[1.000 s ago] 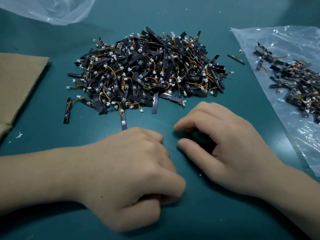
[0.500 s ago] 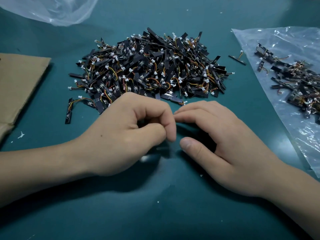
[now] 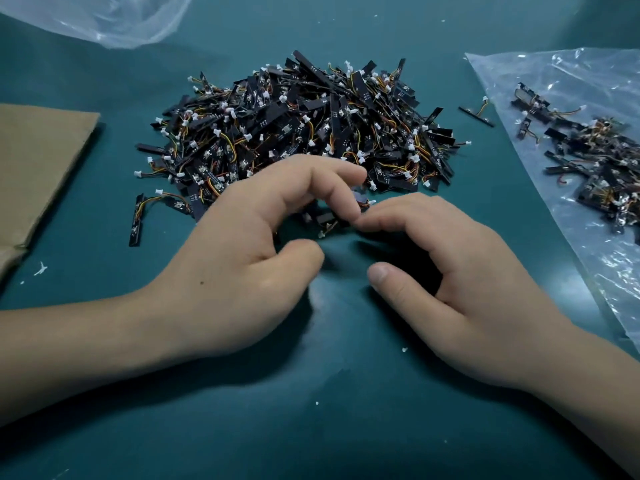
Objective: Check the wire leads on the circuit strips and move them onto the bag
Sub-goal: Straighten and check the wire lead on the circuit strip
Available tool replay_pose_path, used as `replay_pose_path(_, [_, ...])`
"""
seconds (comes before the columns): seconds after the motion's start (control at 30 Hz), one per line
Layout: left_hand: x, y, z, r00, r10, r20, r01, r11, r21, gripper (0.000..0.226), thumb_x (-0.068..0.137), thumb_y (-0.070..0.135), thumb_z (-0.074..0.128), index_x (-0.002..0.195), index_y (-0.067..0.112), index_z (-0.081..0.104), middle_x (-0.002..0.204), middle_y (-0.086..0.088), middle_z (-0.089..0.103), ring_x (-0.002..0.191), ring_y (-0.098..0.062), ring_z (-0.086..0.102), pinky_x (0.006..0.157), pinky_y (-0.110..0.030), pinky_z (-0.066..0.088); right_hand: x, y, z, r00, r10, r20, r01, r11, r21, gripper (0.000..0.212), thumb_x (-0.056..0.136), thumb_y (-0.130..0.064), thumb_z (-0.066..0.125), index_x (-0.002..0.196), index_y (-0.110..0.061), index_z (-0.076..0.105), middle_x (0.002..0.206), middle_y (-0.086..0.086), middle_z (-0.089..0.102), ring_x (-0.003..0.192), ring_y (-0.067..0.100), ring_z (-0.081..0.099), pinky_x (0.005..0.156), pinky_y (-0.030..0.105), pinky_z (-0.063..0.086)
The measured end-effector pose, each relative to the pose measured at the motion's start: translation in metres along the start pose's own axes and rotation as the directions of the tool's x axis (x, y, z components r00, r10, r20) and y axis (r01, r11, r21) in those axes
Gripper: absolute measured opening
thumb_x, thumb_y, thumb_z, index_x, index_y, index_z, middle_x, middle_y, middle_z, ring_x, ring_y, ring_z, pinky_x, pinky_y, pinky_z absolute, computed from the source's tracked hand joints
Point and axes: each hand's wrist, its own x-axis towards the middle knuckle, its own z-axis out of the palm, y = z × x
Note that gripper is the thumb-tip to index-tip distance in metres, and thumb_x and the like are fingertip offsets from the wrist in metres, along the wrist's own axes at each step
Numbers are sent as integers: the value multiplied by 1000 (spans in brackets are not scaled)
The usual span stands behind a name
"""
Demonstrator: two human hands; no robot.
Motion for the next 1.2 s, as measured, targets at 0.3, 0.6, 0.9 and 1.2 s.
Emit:
replay_pose_path(0.3, [4, -4, -11, 996, 1, 85, 6, 996, -87, 27, 67, 0, 56, 81, 20, 67, 89, -16, 63, 81, -37, 56, 66, -41, 45, 1, 1, 0, 998, 15, -66, -13, 1000, 25, 10, 93, -22, 65, 103, -19, 65, 109, -9, 59, 106, 17, 59, 91, 36, 47])
replay_pose_path(0.6, [12, -11, -13, 979, -162, 122, 197, 894, -402, 58, 49, -22, 32, 75, 15, 68, 117, -14, 72, 122, -19, 64, 107, -29, 48, 1, 0, 0, 999, 19, -39, -19, 1000, 7, 10, 94, -26, 64, 104, -24, 66, 113, -11, 60, 111, 20, 59, 96, 42, 47])
replay_pose_path(0.9, [-2, -6, -6, 991, 133, 3, -124, 915, 385, 49, 55, -6, 50, 75, 37, 62, 125, 17, 60, 122, -12, 49, 99, -42, 39, 1, -2, -1, 999, 12, -40, -12, 1000, 4, 4, 92, -24, 66, 94, -24, 63, 108, -11, 60, 105, 20, 59, 92, 41, 47])
replay_pose_path(1.2, [5, -11, -6, 994, -75, 80, 90, 977, -195, 59, 56, -18, 38, 97, 16, 64, 133, -2, 62, 137, -14, 50, 110, -33, 45, 1, -2, -2, 997, 49, -63, -48, 999, 8, 14, 92, -23, 65, 105, -21, 61, 107, -6, 60, 102, 20, 58, 89, 40, 48])
